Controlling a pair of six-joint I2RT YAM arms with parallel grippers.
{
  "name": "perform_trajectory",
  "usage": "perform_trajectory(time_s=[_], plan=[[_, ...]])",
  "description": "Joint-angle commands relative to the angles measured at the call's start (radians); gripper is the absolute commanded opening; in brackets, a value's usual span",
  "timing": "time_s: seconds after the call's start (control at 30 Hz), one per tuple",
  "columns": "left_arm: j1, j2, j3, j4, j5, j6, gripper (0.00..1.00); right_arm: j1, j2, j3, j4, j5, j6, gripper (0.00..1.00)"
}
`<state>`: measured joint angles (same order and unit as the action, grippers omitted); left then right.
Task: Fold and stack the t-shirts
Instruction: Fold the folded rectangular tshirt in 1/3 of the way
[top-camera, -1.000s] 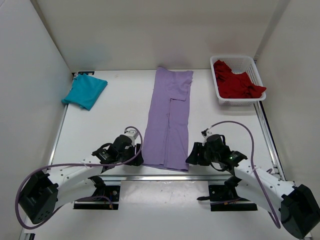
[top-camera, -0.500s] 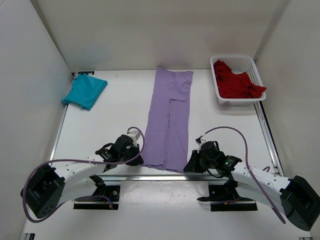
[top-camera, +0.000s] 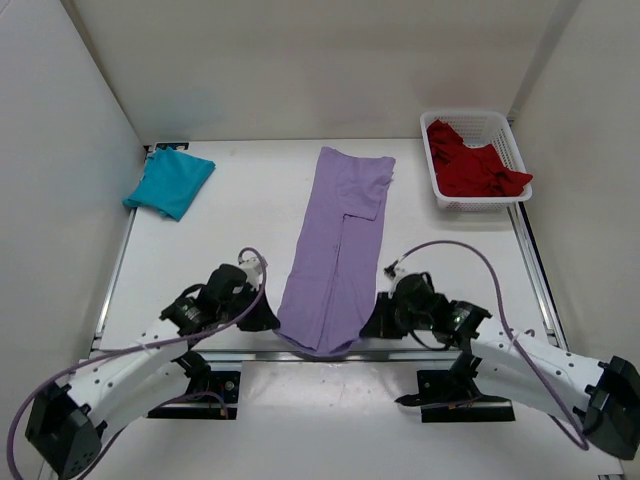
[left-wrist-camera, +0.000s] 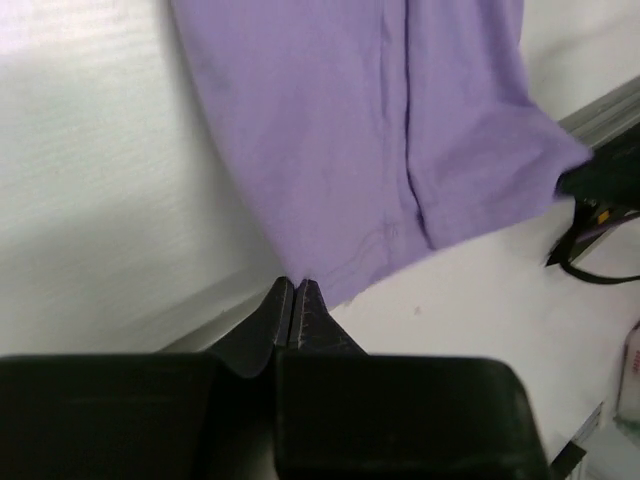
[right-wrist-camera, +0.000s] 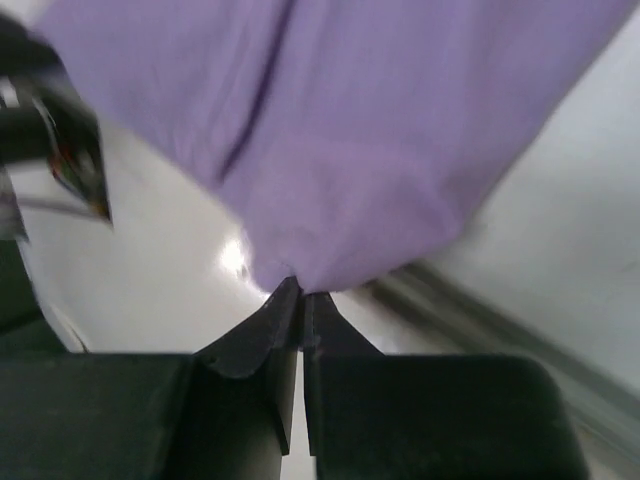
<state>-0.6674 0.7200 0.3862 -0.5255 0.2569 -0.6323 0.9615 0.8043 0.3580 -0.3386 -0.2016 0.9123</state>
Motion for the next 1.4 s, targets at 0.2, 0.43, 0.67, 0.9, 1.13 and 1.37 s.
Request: perform_trajectory(time_s=[0.2, 0.43, 0.67, 0.9, 1.13, 1.37], plan=[[0.204, 0.414, 0.38, 0.202, 0.055, 0.074, 0.0, -0.567, 0.216, 0.271, 0.003, -0.203, -0.403, 0.0], [0.23, 0.817, 0.735, 0.271, 0.002, 0.091, 0.0, -0.742, 0.51, 0.441, 0.098, -0.22, -0.455, 0.0], [0.272, 1.107, 0.94, 0.298, 0.007, 0.094, 0.0, -0.82, 0.774, 0.646, 0.174, -0.266, -0.474, 0.0], [0.302, 1.283, 1.101, 0.295, -0.004, 0.083, 0.02, -0.86, 0.979, 0.785, 0.228, -0.317, -0.464, 0.0], [0.342, 1.366, 1.165, 0.343, 0.027, 0.042, 0.16, -0.879, 1.109, 0.915, 0.194, -0.305, -0.474, 0.04], [0.388, 1.241, 0.99, 0.455, 0.091, -0.004, 0.39, -0.863, 0.991, 0.892, 0.153, -0.233, -0.471, 0.28]])
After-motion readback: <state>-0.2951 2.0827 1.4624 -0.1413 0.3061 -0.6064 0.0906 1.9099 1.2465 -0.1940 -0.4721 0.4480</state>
